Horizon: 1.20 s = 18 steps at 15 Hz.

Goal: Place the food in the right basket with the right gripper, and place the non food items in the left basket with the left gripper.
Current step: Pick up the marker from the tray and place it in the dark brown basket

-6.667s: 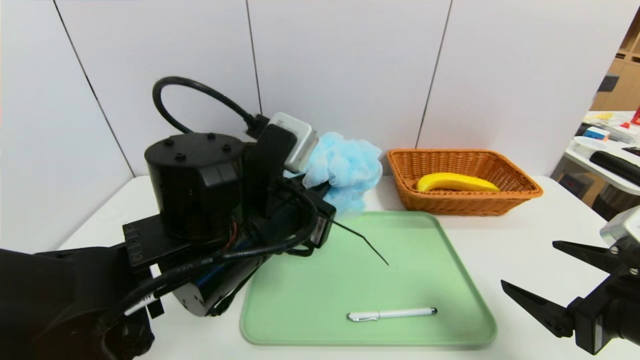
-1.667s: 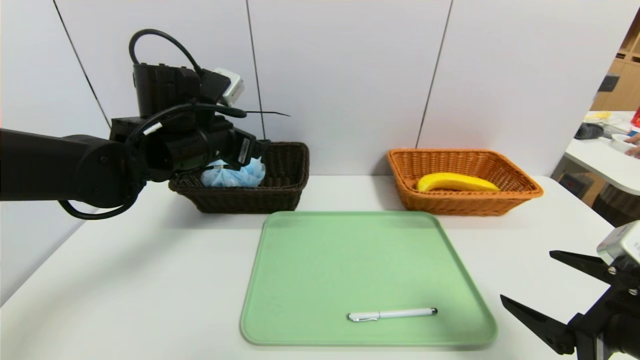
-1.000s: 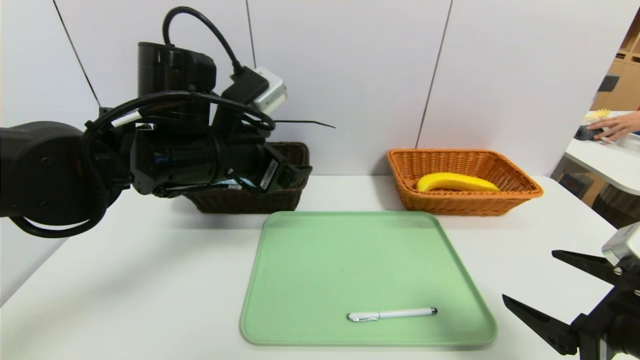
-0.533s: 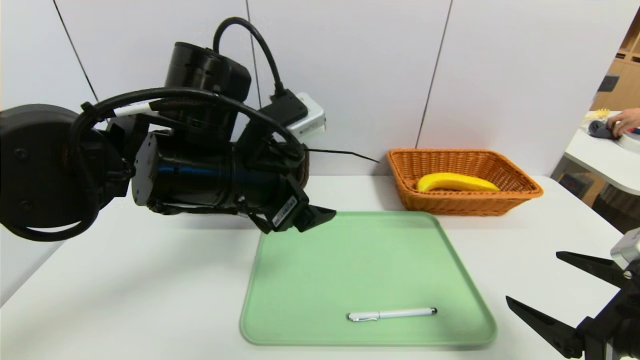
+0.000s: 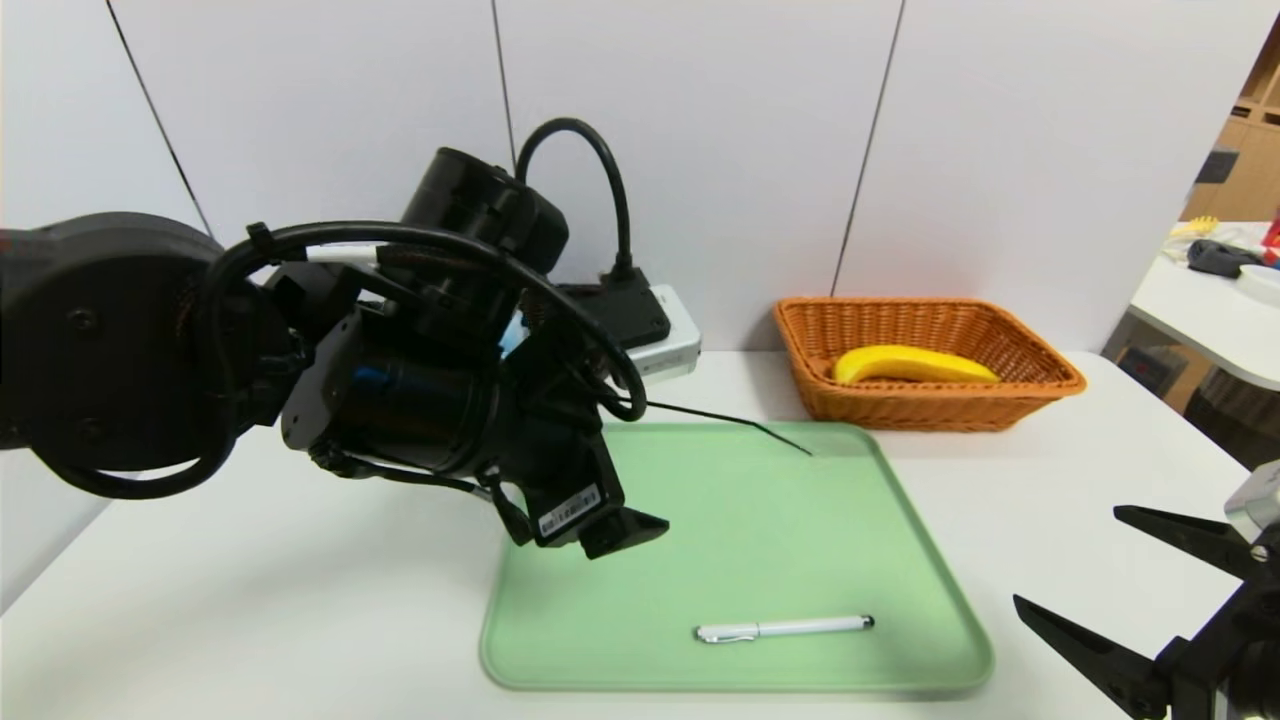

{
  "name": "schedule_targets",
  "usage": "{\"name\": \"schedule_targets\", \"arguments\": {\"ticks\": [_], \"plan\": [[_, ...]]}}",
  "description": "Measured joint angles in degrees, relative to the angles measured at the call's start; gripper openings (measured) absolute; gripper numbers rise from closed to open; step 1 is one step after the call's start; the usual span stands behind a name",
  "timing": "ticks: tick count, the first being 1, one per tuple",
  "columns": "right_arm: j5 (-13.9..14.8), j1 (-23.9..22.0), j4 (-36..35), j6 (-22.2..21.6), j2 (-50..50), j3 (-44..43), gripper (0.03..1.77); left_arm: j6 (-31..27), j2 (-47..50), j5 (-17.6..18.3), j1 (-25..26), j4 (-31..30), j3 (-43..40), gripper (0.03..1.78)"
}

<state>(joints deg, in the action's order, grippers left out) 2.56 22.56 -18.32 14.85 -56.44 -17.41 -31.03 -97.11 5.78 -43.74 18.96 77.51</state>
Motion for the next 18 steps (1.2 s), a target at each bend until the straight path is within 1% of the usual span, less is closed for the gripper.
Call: {"name": "schedule_targets", "arguments": {"ticks": [1, 3, 8, 9, 13, 18], "plan": [[0.0, 0.0, 0.0, -0.09, 0.05, 0.13, 1.69, -0.91, -0.32, 0.04, -0.16, 1.68, 0.63, 1.69], [0.05, 0.0, 0.02, -0.29, 0.33, 0.38, 1.69, -1.48, -1.12, 0.06, -0.88, 6.9, 3.56, 1.69], [0.02, 0.0, 0.0, -0.2, 1.77, 1.93, 1.69, -1.35, -5.32, -0.61, -4.57, 18.83, 13.92, 1.69], [-0.02, 0.0, 0.02, -0.2, 2.04, 1.95, 1.69, -1.35, -6.39, -0.71, -5.53, 20.15, 15.19, 1.69], [-0.33, 0.0, -0.04, -0.16, 2.26, 1.49, 1.69, -1.24, -11.54, -0.82, -8.27, 20.89, 18.49, 1.69], [-0.55, 0.0, -0.22, -0.18, 1.43, 0.93, 1.69, -1.05, -18.35, -0.6, -8.85, 20.7, 21.58, 1.69]]}}
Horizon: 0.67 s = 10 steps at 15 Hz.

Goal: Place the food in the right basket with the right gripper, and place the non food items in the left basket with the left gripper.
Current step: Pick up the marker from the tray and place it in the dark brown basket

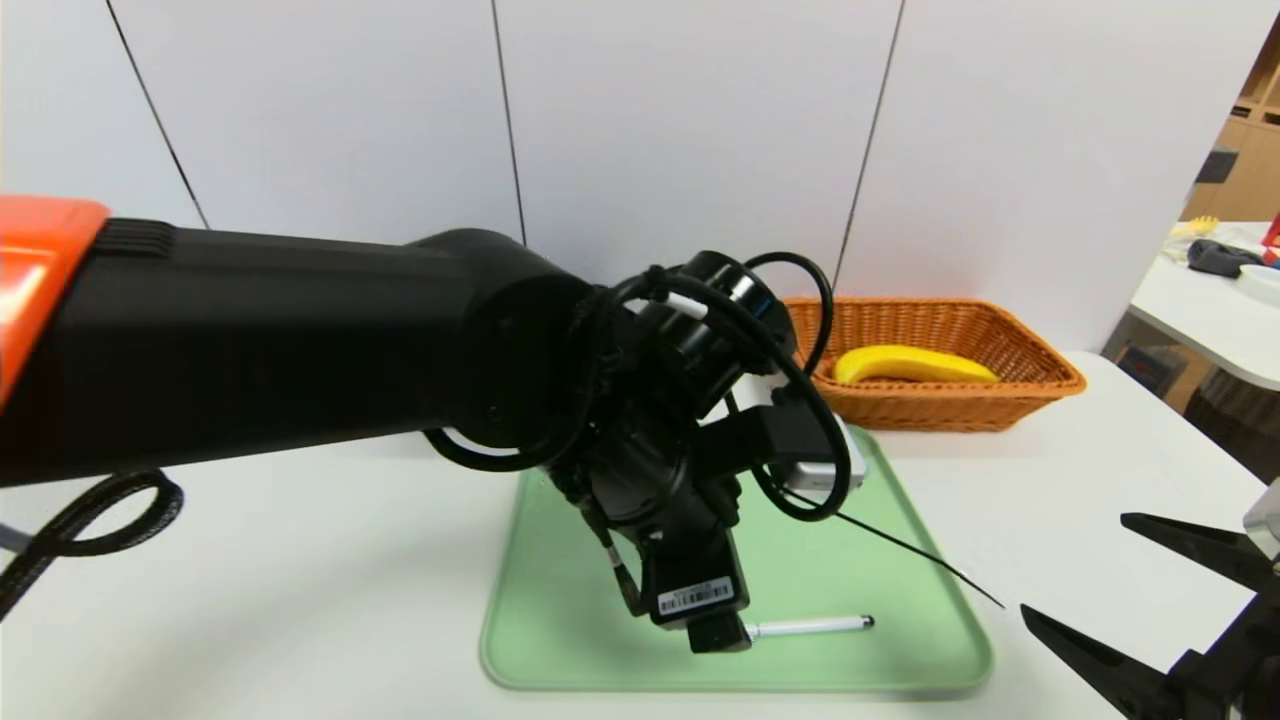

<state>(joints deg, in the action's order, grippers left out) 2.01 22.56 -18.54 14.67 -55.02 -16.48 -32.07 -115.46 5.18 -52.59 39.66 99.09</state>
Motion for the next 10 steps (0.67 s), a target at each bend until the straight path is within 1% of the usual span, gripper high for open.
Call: {"name": "schedule_targets", "arguments": {"ticks": [5, 7, 10], "plan": [[-0.11, 0.15, -0.09, -0.06, -1.23, -1.82, 1.69, -0.01, -3.64, 0.0, -0.02, -0.52, 0.39, 1.69], [-0.65, 0.23, -0.37, -0.11, -1.84, -2.15, 1.69, -0.01, -4.45, 0.0, 0.04, -0.74, 0.39, 1.69], [-1.02, 0.5, -0.48, -0.11, -2.4, -2.23, 1.69, -0.04, -5.72, 0.02, -0.05, -2.73, 0.39, 1.69]]}}
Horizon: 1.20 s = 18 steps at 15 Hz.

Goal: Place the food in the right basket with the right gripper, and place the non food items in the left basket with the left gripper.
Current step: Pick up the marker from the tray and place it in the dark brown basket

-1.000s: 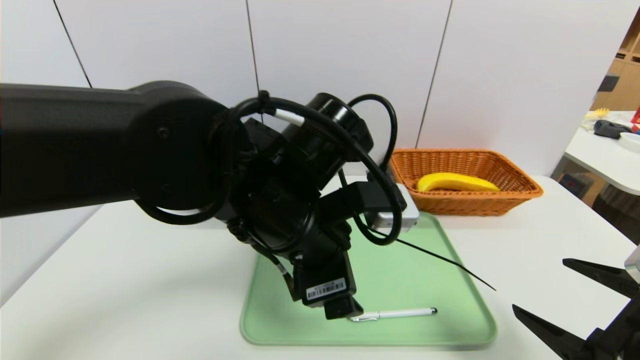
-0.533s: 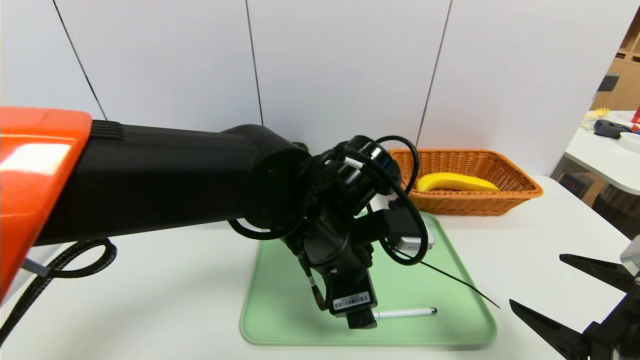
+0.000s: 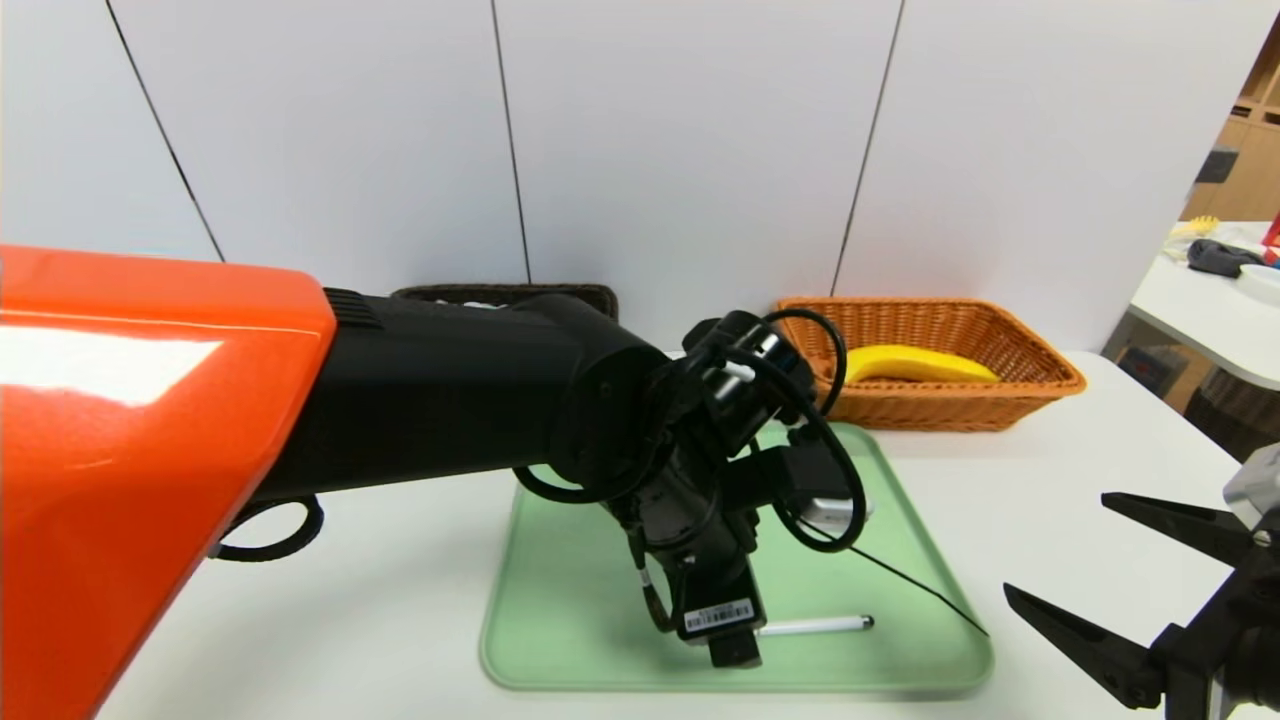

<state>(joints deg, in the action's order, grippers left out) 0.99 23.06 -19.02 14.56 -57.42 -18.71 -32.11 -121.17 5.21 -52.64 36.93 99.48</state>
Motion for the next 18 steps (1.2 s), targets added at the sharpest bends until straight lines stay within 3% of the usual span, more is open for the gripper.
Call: {"name": "schedule_targets", "arguments": {"ticks": [13, 18], "plan": [[0.05, 0.11, -0.09, -0.78, 0.06, 0.8, 1.7, -0.33, -6.34, -1.44, -0.94, 0.65, 5.13, 1.69], [0.11, 0.13, 0.02, -0.76, 0.39, 0.96, 1.7, -0.22, -8.46, -1.99, -1.38, 4.97, 8.96, 1.69]]}}
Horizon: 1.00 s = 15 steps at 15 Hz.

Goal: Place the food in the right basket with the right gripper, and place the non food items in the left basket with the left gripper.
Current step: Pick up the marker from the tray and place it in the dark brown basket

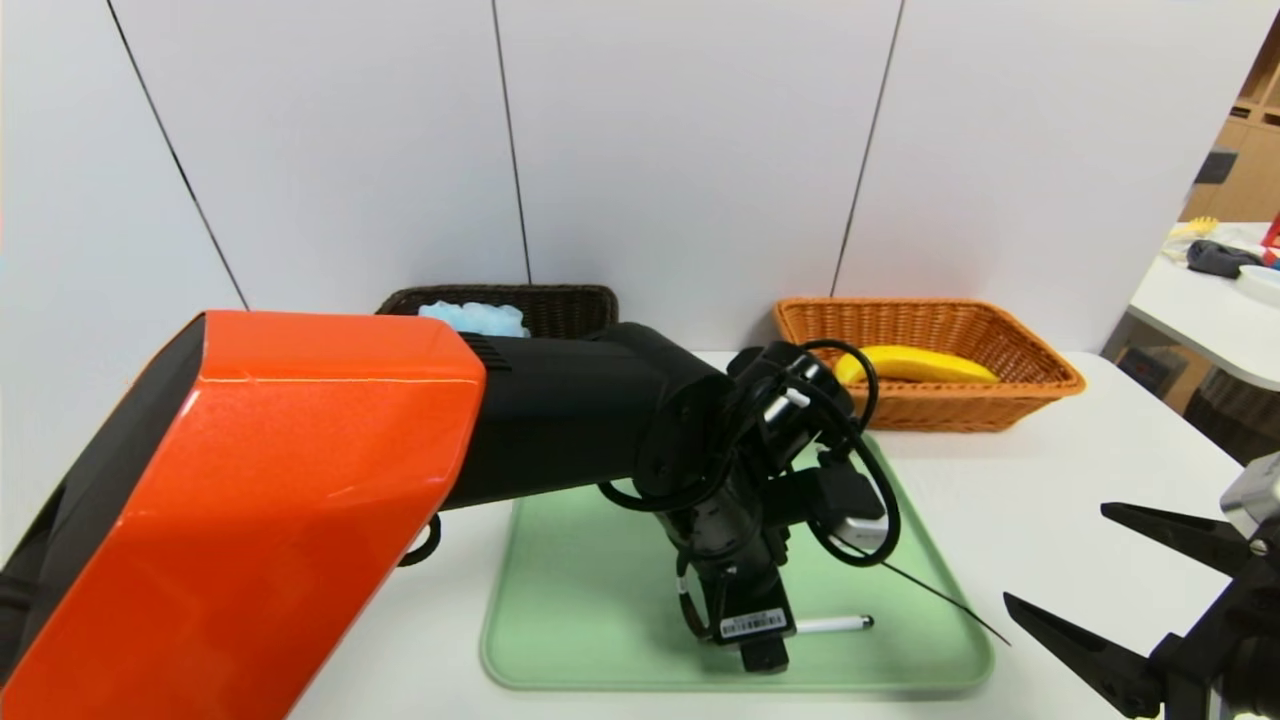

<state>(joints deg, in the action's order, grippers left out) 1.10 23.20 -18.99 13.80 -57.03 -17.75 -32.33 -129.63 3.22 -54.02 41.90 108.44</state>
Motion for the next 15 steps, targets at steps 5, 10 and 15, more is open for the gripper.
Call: {"name": "schedule_targets", "arguments": {"ticks": [5, 10, 15], "plan": [[-0.06, 0.0, 0.11, 0.0, 0.56, 0.33, 1.7, 0.17, -1.6, 0.2, -0.04, 5.25, 2.15, 1.69], [-0.02, 0.01, 0.34, 0.06, 1.05, 0.41, 1.7, 0.24, -3.08, 0.16, -0.06, 6.58, 3.11, 1.69], [-0.06, 0.41, 0.34, 0.04, 1.19, 0.3, 1.7, 0.2, -3.63, 0.28, -0.09, 7.66, 3.83, 1.52]]}}
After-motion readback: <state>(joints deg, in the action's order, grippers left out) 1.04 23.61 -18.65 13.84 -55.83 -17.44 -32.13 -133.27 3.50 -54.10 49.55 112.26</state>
